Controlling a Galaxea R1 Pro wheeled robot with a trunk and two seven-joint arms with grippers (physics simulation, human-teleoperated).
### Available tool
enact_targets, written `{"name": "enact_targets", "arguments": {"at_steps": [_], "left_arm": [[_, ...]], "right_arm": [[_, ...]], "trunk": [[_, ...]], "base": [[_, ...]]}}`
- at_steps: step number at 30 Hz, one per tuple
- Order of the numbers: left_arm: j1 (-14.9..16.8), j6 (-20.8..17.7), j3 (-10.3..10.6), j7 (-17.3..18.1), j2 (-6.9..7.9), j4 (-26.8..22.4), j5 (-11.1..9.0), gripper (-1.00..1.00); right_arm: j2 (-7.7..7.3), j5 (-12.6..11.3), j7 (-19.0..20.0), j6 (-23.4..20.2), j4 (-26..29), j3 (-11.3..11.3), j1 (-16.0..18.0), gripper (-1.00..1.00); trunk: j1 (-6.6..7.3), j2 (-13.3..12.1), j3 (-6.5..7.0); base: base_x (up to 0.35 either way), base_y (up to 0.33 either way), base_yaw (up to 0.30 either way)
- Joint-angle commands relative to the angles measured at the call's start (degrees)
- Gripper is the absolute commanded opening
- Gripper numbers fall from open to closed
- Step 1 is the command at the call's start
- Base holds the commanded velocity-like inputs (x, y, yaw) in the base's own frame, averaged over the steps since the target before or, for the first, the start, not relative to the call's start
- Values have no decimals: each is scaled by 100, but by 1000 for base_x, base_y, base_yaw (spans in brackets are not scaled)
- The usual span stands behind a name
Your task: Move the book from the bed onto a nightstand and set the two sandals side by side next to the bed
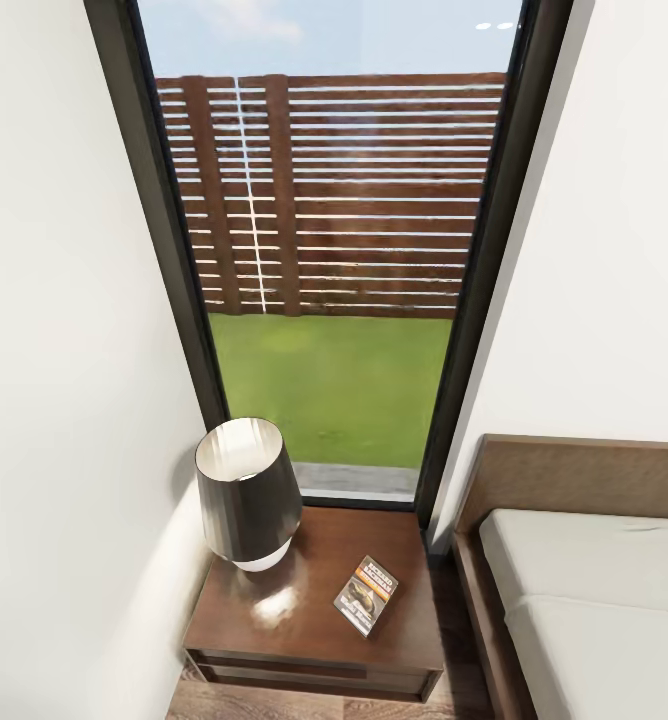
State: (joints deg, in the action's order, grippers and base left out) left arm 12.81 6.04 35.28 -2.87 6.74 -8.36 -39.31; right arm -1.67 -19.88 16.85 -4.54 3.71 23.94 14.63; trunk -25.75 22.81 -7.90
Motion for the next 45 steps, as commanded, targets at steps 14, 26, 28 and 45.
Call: {"name": "enact_targets", "arguments": {"at_steps": [14, 26, 28, 45], "left_arm": [[3, 11, 49, -30, 3, -11, -32, 100], [3, 11, 49, -30, 3, -8, -32, 100], [3, 11, 49, -30, 3, -8, -32, 100], [3, 11, 49, -30, 3, -9, -32, 100]], "right_arm": [[-2, -64, 20, -38, 7, -3, -37, 100], [-5, -60, 20, -38, 7, -3, -47, 100], [-6, -60, 20, -38, 7, -3, -48, 100], [-16, -60, 10, -38, 7, -3, -105, 100]], "trunk": [[-3, 11, -11], [-3, 11, -11], [-3, 11, -11], [-3, 11, -11]], "base": [[0, 0, 0], [0, 0, 0], [0, 0, 0], [0, 0, 0]]}}
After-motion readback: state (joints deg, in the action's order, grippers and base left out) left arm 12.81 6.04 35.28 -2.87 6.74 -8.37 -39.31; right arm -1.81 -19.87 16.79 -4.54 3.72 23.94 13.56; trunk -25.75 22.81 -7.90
